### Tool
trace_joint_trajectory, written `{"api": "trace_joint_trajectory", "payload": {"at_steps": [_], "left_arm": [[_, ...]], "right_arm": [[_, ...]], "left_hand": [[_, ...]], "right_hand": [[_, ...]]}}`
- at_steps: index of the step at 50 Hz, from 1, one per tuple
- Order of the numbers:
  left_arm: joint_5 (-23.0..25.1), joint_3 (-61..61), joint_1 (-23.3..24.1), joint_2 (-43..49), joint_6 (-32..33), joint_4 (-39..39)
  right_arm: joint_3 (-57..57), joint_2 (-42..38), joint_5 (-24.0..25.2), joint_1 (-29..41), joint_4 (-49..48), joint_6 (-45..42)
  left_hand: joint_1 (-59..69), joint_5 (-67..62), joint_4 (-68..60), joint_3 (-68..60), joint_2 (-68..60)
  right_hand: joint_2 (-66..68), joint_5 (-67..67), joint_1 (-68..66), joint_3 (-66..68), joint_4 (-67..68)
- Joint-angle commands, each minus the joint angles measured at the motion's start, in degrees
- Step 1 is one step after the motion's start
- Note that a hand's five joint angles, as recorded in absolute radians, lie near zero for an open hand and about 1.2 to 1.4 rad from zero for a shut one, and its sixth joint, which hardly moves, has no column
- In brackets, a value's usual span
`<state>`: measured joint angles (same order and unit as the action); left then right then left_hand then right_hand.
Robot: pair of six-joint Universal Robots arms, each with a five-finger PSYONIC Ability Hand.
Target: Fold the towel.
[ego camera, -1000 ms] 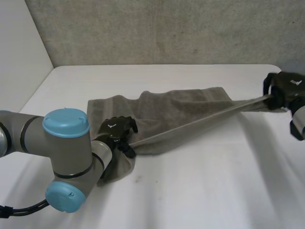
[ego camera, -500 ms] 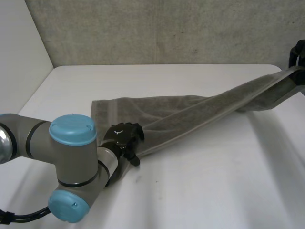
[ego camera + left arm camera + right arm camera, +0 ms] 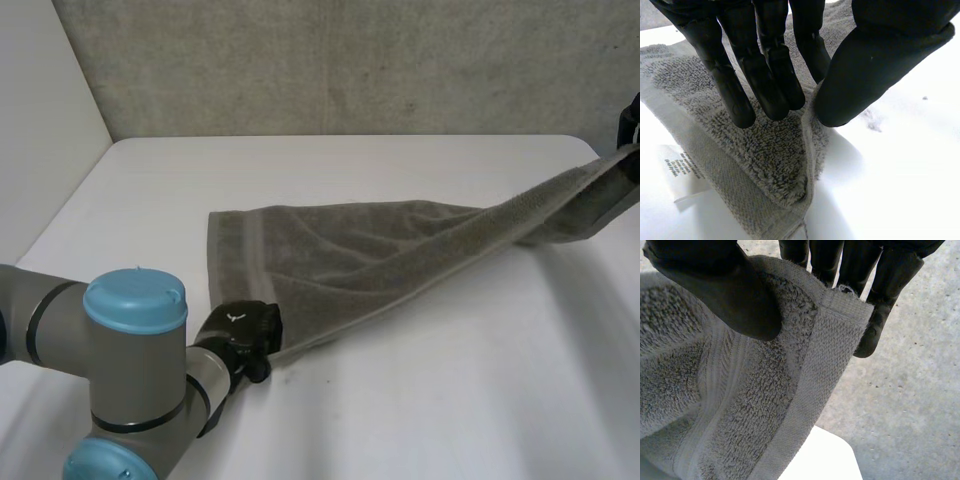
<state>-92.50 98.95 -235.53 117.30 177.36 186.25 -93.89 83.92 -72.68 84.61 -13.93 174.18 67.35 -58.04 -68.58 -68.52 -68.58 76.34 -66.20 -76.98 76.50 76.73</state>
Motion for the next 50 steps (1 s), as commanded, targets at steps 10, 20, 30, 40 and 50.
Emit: {"api": "trace_joint_trajectory", "payload": {"at_steps": [10,20,30,40,50], "left_arm": [[-3.1,1.6,-9.1,-21.6,16.2,-8.3],[-2.9,1.9,-11.4,-35.5,24.6,-15.0],[-2.9,4.2,-11.2,-39.8,24.9,-21.5],[1.0,4.2,-11.9,-30.5,25.0,-13.8],[1.7,-6.9,-11.2,-9.1,25.0,-1.8]], "right_arm": [[3.1,2.2,1.1,0.3,13.9,-11.9],[3.4,7.5,1.2,-0.2,25.4,-24.3],[0.7,9.8,5.4,-0.8,38.8,-35.7],[0.0,4.0,5.3,-1.2,35.1,-39.4],[6.2,-14.3,-1.5,3.2,19.8,-39.3]], "left_hand": [[12.6,-12.0,-11.4,-11.5,-11.4],[12.6,-12.0,-11.4,-11.5,-11.4],[12.6,-12.0,-11.4,-11.5,-11.4],[12.6,-12.0,-11.4,-11.5,-11.4],[12.6,-12.0,-11.4,-11.5,-11.4]], "right_hand": [[3.7,-3.8,-3.0,3.5,3.3],[3.7,-3.8,-3.0,3.5,3.3],[3.7,-3.8,-3.0,3.5,3.3],[3.7,-3.8,-3.0,3.5,3.3],[3.7,-3.8,-3.0,3.5,3.3]]}}
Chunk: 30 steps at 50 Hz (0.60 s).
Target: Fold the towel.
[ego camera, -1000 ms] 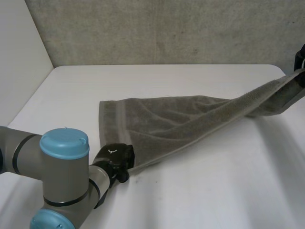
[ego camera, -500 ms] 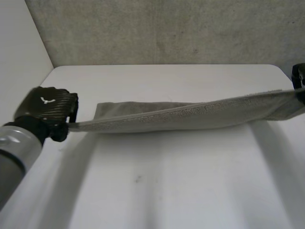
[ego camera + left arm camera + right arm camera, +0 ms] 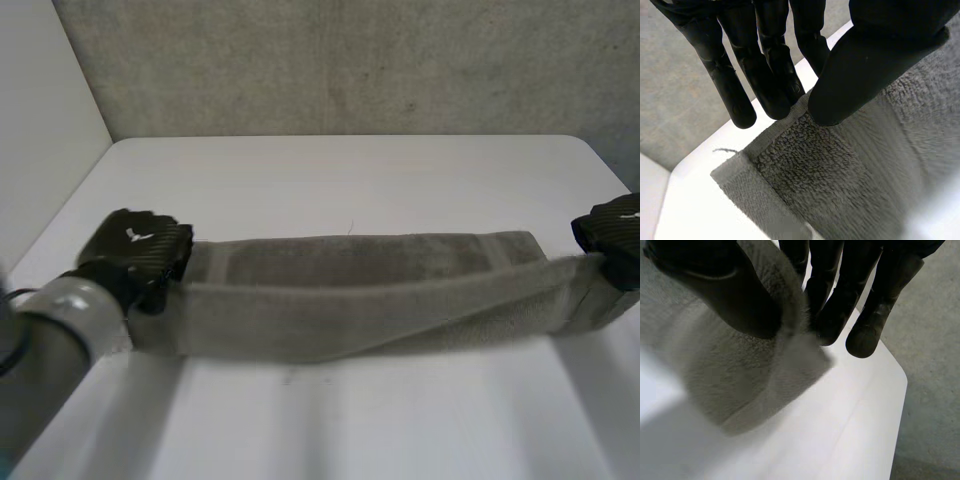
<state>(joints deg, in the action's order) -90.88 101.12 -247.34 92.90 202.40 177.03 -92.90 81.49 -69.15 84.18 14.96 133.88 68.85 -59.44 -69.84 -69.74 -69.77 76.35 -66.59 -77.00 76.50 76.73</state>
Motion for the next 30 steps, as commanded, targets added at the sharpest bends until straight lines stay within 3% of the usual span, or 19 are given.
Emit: {"api": "trace_joint_trajectory", "payload": {"at_steps": [1,10,17,27,29,30], "left_arm": [[0.1,-12.5,0.6,19.3,-0.1,7.6],[0.1,-28.0,0.7,34.5,-0.1,8.0],[0.0,-41.8,0.7,45.2,-0.1,8.0],[0.0,-49.4,0.7,50.7,-0.2,8.0],[0.1,-49.5,0.7,50.8,-0.2,8.2],[0.1,-49.6,0.7,50.8,-0.2,8.4]], "right_arm": [[7.5,-15.2,-6.5,5.7,-10.4,2.3],[18.7,-28.4,-8.4,8.4,-18.6,10.2],[26.8,-35.0,-10.6,10.4,-19.4,11.1],[33.0,-40.7,-13.1,12.1,-19.0,10.5],[33.7,-41.1,-13.4,12.7,-17.5,10.4],[33.7,-41.1,-13.4,12.7,-17.5,10.4]], "left_hand": [[11.1,-10.6,-10.2,-10.3,-10.2],[11.1,-10.6,-10.2,-10.3,-10.2],[11.1,-10.6,-10.2,-10.3,-10.2],[11.1,-10.6,-10.2,-10.3,-10.2],[11.1,-10.6,-10.2,-10.3,-10.2],[11.1,-10.6,-10.2,-10.3,-10.2]], "right_hand": [[3.7,-3.4,-3.0,3.5,3.3],[3.7,-3.4,-3.0,3.5,3.3],[3.7,-3.4,-3.0,3.5,3.3],[3.5,-3.3,-2.9,3.4,3.2],[-33.3,33.5,34.0,-33.5,-33.7],[-33.5,33.7,34.1,-33.6,-33.8]]}}
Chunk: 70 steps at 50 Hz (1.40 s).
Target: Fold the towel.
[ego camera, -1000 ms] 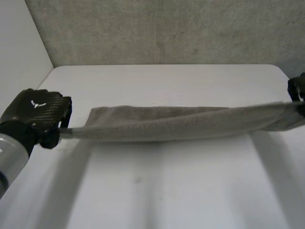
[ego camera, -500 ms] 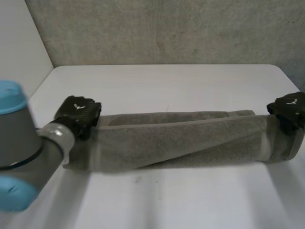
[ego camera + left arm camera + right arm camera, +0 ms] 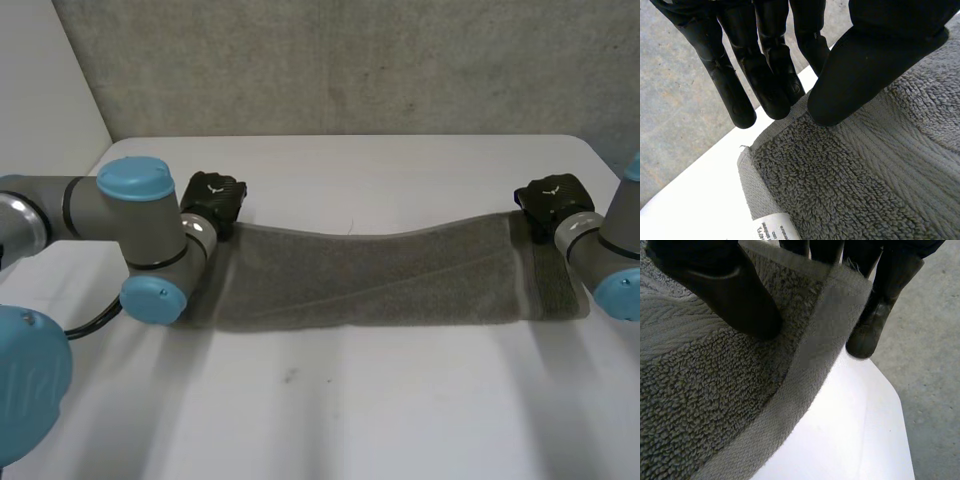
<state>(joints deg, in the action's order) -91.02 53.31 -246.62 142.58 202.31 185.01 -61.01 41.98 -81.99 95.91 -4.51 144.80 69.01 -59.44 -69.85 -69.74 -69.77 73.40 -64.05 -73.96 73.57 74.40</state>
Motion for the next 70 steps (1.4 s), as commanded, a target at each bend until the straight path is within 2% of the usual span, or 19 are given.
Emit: {"api": "trace_joint_trajectory", "payload": {"at_steps": [1,2,3,5,6,13,15,20,25,30,37,41,50,51,53,55,59,63,70], "left_arm": [[0.2,-1.8,0.0,1.1,-0.1,0.4],[0.3,-1.6,0.0,1.0,-0.5,1.0],[0.0,-1.3,0.0,0.9,-0.2,1.7],[0.0,-1.0,0.0,0.6,-0.7,1.9],[0.1,-0.5,0.0,0.2,-0.6,1.9],[-0.1,3.9,-0.1,-5.8,-0.9,2.0],[-0.5,5.9,-0.3,-7.9,-1.0,2.0],[-2.6,13.5,-0.8,-16.1,-1.5,2.0],[-3.0,24.9,-1.1,-27.2,-5.8,3.0],[-2.9,31.8,-1.9,-32.6,-11.2,3.2],[-2.9,37.9,-2.5,-34.6,-16.7,4.5],[-2.9,41.2,-3.7,-34.5,-18.0,7.9],[-2.9,44.4,-3.8,-34.6,-18.1,12.1],[-2.9,45.2,-3.8,-34.7,-18.1,12.9],[-2.9,45.8,-3.8,-34.7,-18.1,13.6],[-2.9,46.6,-3.9,-34.9,-18.0,14.8],[-2.8,46.9,-4.0,-35.0,-18.0,15.3],[-2.8,47.0,-3.9,-35.0,-18.0,15.4],[-2.8,47.2,-3.9,-34.9,-18.0,15.4]], "right_arm": [[2.3,-1.6,-1.1,1.2,2.7,-0.4],[2.3,-1.6,-1.2,1.2,2.7,-0.4],[2.8,-1.3,-2.2,1.4,3.4,-0.3],[3.2,-0.8,-3.6,1.5,4.1,0.0],[3.2,0.6,-4.9,1.6,4.6,0.4],[0.0,10.8,-5.6,0.9,4.2,5.1],[-2.9,15.7,-4.3,0.8,4.3,8.6],[-9.4,21.8,-2.1,0.5,6.3,8.8],[-18.5,26.6,-0.3,-1.1,8.8,8.6],[-27.5,29.6,1.5,-3.7,8.5,6.7],[-38.5,29.6,6.9,-8.6,2.6,4.4],[-41.4,28.7,7.5,-9.3,-1.9,4.3],[-45.0,24.6,8.7,-10.7,-14.9,2.3],[-45.0,24.6,8.7,-10.7,-14.9,2.3],[-44.8,23.8,8.7,-11.3,-16.1,1.5],[-44.6,23.6,8.8,-11.8,-16.2,1.4],[-44.1,22.4,8.8,-12.8,-16.2,1.3],[-43.3,20.6,9.0,-13.5,-16.1,0.0],[-43.0,20.4,9.0,-14.6,-16.1,-1.7]], "left_hand": [[11.0,-10.6,-10.1,-10.3,-10.2],[2.4,-1.9,-1.5,-1.6,-1.6],[-52.9,53.3,53.7,53.6,53.6],[-51.4,51.8,52.3,52.1,52.2],[-59.0,59.4,59.9,59.7,59.8],[-59.0,59.4,59.9,59.7,59.8],[-59.0,59.4,59.9,59.7,59.8],[-59.0,59.4,59.9,59.7,59.8],[-59.0,59.4,59.9,59.7,59.8],[-59.0,59.4,59.9,59.7,59.8],[-59.0,59.4,59.9,59.7,59.8],[-59.0,59.4,59.9,59.7,59.8],[-59.0,59.4,59.9,59.7,59.8],[-59.0,59.4,59.9,59.7,59.8],[-59.0,59.4,59.9,59.7,59.8],[-59.0,59.4,59.9,59.7,59.8],[-59.0,59.4,59.9,59.7,59.8],[-59.0,59.4,59.9,59.7,59.8],[-59.0,59.4,59.9,59.7,59.8]], "right_hand": [[-63.4,64.1,64.0,-63.6,-64.4],[-63.4,64.1,64.0,-63.6,-64.4],[-63.4,64.1,64.0,-63.6,-64.4],[-63.4,64.1,64.0,-63.6,-64.4],[-63.4,64.1,64.0,-63.6,-64.4],[-63.4,64.1,64.0,-63.6,-64.4],[-63.4,64.1,64.0,-63.6,-64.4],[-63.4,64.1,64.0,-63.6,-64.4],[-63.4,64.1,64.0,-63.6,-64.4],[-63.4,64.1,64.0,-63.6,-64.4],[-55.4,56.1,56.0,-55.6,-56.4],[-51.5,52.2,52.1,-51.7,-52.5],[-31.4,32.0,32.0,-31.6,-32.4],[-31.4,32.0,31.9,-31.5,-32.4],[-20.5,21.1,21.0,-20.6,-21.5],[-15.9,16.6,16.5,-16.1,-16.9],[-13.0,13.7,13.6,-13.2,-14.0],[5.1,-4.4,-4.5,4.9,4.1],[6.6,-5.9,-6.0,6.4,5.6]]}}
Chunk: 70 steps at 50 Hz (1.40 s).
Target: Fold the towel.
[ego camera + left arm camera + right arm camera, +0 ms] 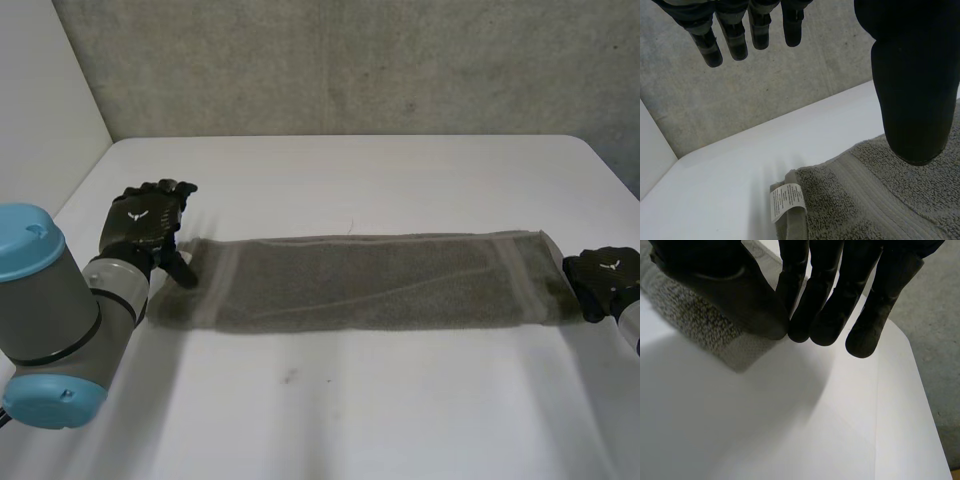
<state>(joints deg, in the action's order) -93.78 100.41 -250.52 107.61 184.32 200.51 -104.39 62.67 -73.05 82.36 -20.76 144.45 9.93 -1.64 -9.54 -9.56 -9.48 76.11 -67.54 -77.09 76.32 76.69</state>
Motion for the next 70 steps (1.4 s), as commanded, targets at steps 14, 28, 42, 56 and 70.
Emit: {"api": "trace_joint_trajectory", "payload": {"at_steps": [14,28,42,56,70], "left_arm": [[0.0,0.3,-0.1,0.1,0.0,0.2],[0.1,0.3,-0.1,0.2,0.0,0.2],[0.1,0.3,0.0,0.9,0.2,0.2],[0.0,0.5,0.0,0.9,0.2,1.5],[0.0,0.8,-0.1,0.9,0.2,1.8]], "right_arm": [[-0.3,0.8,5.2,-4.4,0.9,-1.0],[-2.3,2.9,14.3,-5.2,0.8,-0.8],[-0.2,-0.4,14.4,-5.2,0.2,-1.2],[1.7,-3.1,14.8,-5.2,0.3,-1.3],[6.3,-2.4,7.2,-12.3,0.8,-1.8]], "left_hand": [[0.1,1.6,-0.5,-0.4,-0.5],[0.1,1.6,-0.5,-0.4,-0.5],[0.1,1.6,-0.5,-0.4,-0.5],[0.1,1.6,-0.5,-0.4,-0.5],[0.1,1.6,-0.5,-0.4,-0.5]], "right_hand": [[-35.4,36.8,36.4,-35.6,-36.0],[-35.2,36.7,36.2,-35.5,-35.8],[-31.0,32.5,32.0,-31.2,-31.6],[-4.5,5.9,5.4,-4.7,-5.0],[3.9,-2.5,-2.9,3.7,3.3]]}}
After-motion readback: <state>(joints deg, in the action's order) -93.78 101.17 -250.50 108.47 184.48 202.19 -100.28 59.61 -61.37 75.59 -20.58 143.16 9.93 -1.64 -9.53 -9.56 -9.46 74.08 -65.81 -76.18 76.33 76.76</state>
